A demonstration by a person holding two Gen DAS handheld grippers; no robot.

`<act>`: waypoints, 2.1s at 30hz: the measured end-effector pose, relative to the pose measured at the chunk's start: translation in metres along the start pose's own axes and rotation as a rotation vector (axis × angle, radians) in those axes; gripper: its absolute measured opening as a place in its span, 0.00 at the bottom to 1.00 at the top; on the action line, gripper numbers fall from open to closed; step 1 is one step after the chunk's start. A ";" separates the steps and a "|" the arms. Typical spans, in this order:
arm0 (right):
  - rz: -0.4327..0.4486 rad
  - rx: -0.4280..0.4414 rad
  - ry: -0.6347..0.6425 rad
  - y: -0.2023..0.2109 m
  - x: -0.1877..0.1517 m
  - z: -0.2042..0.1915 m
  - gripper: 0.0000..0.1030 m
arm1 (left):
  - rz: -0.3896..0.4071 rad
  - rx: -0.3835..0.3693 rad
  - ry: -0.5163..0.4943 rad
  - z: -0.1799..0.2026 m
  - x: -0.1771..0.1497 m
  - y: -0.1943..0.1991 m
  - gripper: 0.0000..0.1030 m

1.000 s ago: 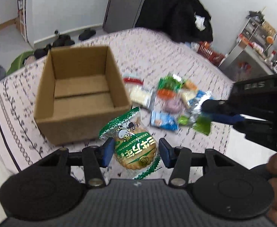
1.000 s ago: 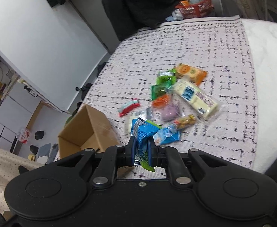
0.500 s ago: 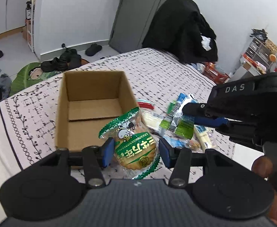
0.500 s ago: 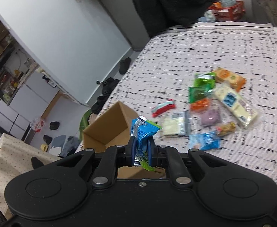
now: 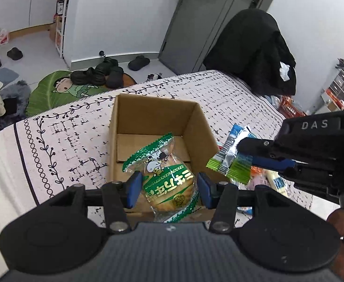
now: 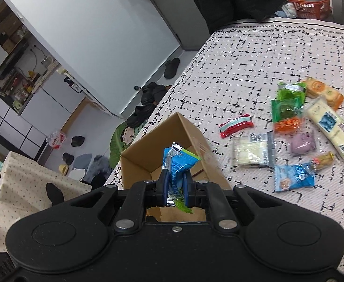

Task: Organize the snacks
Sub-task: 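Drop the green cake into the box with the left gripper while the right drops the blue snack, then grasp the yellow-wrapped bread with the left gripper while the right grasps the white cake bar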

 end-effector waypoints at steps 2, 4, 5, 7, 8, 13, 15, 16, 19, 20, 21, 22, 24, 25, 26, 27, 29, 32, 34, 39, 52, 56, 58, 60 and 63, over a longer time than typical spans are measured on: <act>-0.002 0.000 0.004 -0.003 0.001 -0.003 0.12 | 0.005 0.003 0.011 -0.004 0.002 -0.001 0.50; -0.005 0.002 0.003 -0.005 0.001 -0.005 0.12 | 0.011 0.020 0.021 -0.008 0.004 -0.002 0.51; -0.006 0.004 0.005 -0.005 0.001 -0.006 0.12 | 0.012 0.026 0.027 -0.010 0.005 -0.002 0.51; -0.009 0.006 0.010 -0.007 0.001 -0.008 0.12 | 0.003 0.020 0.036 -0.011 0.004 -0.003 0.55; -0.009 0.006 0.013 -0.008 0.001 -0.009 0.12 | -0.004 0.019 0.041 -0.011 0.004 -0.004 0.57; -0.016 0.019 0.024 -0.010 0.003 -0.010 0.13 | 0.005 0.013 0.036 -0.008 0.006 -0.001 0.69; -0.023 0.037 0.036 -0.010 0.004 -0.013 0.14 | 0.014 0.012 0.033 -0.006 0.008 0.001 0.78; -0.028 0.045 0.041 -0.010 0.004 -0.015 0.16 | 0.014 0.015 0.029 -0.005 0.008 0.002 0.80; -0.030 0.061 0.034 -0.006 0.007 -0.014 0.28 | 0.009 0.016 0.020 -0.003 0.009 0.003 0.83; -0.021 0.060 0.033 -0.003 0.008 -0.013 0.38 | 0.007 0.014 0.017 -0.002 0.008 0.003 0.84; -0.011 0.056 0.034 0.000 0.010 -0.011 0.45 | 0.007 0.011 0.011 0.000 0.008 0.003 0.84; 0.005 0.050 0.038 0.005 0.012 -0.008 0.55 | 0.006 0.014 0.002 0.001 0.007 0.003 0.85; 0.028 0.042 0.051 0.012 0.015 -0.003 0.58 | -0.003 0.031 -0.009 0.002 0.005 0.003 0.85; 0.032 0.038 0.057 0.016 0.016 0.000 0.60 | -0.005 0.030 -0.009 0.003 0.005 0.003 0.86; 0.037 0.033 0.062 0.020 0.016 0.003 0.63 | -0.004 0.025 -0.007 0.004 0.004 0.004 0.86; 0.041 0.027 0.068 0.023 0.018 0.006 0.65 | -0.006 0.025 -0.008 0.005 0.004 0.004 0.87; 0.057 0.013 0.089 0.031 0.019 0.013 0.74 | -0.006 0.031 -0.012 0.006 0.004 0.005 0.91; 0.081 -0.015 0.123 0.044 0.020 0.026 0.82 | 0.004 0.036 -0.028 0.011 0.004 0.009 0.95; 0.088 -0.027 0.132 0.051 0.021 0.036 0.84 | 0.007 0.033 -0.032 0.012 0.005 0.010 1.00; 0.121 -0.058 0.142 0.069 0.023 0.061 0.90 | 0.014 0.017 -0.054 0.024 0.005 0.015 1.00; 0.159 -0.062 0.187 0.097 0.018 0.104 1.00 | 0.045 -0.034 -0.092 0.063 0.002 0.032 1.00; 0.168 -0.065 0.194 0.101 0.018 0.117 1.00 | 0.045 -0.040 -0.076 0.071 0.001 0.033 1.00; 0.166 -0.063 0.191 0.102 0.018 0.125 1.00 | 0.044 -0.040 -0.074 0.077 -0.001 0.034 1.00; 0.164 -0.072 0.189 0.102 0.017 0.133 1.00 | 0.044 -0.048 -0.081 0.085 -0.004 0.034 1.00; 0.159 -0.084 0.178 0.101 0.017 0.145 1.00 | 0.054 -0.058 -0.096 0.097 -0.009 0.032 1.00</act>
Point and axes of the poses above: each gripper's, at about its wrist camera, not at the fingertips, and y roughly against the way its jaws point, z to its right, x to its top, the point moved 8 cm from there along -y, roughly the way its jaws point, and after that the axes turned 5 degrees about z, right-handed, at the moved point
